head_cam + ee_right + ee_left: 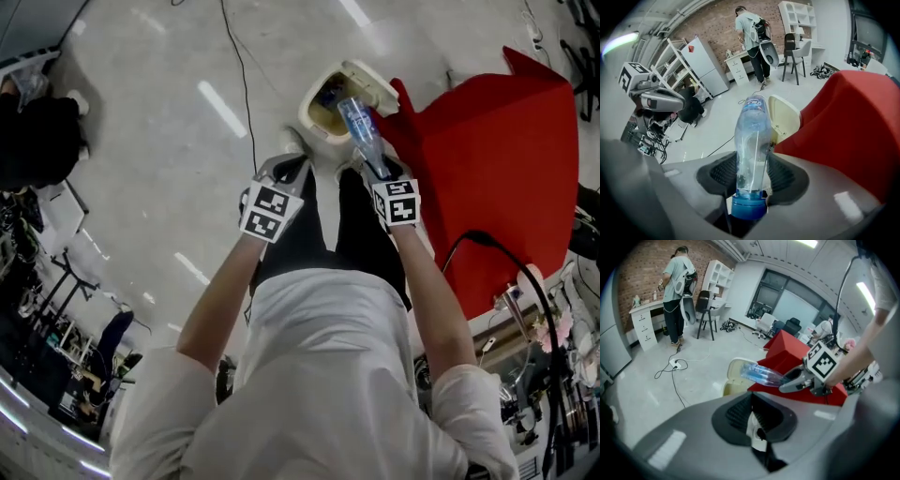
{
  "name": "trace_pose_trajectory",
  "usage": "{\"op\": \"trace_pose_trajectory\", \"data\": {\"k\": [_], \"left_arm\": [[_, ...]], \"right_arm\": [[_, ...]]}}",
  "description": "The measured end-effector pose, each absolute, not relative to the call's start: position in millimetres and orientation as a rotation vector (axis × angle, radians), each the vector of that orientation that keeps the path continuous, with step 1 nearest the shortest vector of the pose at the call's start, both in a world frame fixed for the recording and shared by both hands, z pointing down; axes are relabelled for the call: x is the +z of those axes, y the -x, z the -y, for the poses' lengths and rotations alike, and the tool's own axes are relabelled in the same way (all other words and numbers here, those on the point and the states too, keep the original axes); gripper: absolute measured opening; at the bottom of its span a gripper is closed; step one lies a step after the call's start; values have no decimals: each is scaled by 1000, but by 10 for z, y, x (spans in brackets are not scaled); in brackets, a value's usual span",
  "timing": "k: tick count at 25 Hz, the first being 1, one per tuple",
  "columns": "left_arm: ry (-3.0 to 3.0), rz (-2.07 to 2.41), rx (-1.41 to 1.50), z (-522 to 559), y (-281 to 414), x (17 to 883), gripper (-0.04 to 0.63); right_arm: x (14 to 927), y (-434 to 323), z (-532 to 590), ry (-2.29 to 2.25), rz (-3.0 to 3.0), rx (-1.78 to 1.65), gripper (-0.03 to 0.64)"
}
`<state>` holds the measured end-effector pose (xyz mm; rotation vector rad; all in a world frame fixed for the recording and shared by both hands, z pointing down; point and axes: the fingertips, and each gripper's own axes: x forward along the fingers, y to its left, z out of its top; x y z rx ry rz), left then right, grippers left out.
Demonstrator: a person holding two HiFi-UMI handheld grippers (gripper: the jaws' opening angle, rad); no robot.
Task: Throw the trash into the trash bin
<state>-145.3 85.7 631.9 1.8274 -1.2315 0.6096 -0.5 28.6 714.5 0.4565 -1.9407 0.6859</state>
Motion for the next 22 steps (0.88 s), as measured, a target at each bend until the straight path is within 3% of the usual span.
{"op": "trace_pose_trajectory", "data": {"k": [22], "left_arm": [[-1902,1074,690,-889,1223,8049,5]], "right_arm": [[9514,374,-395,-484,1730,821,195]]}}
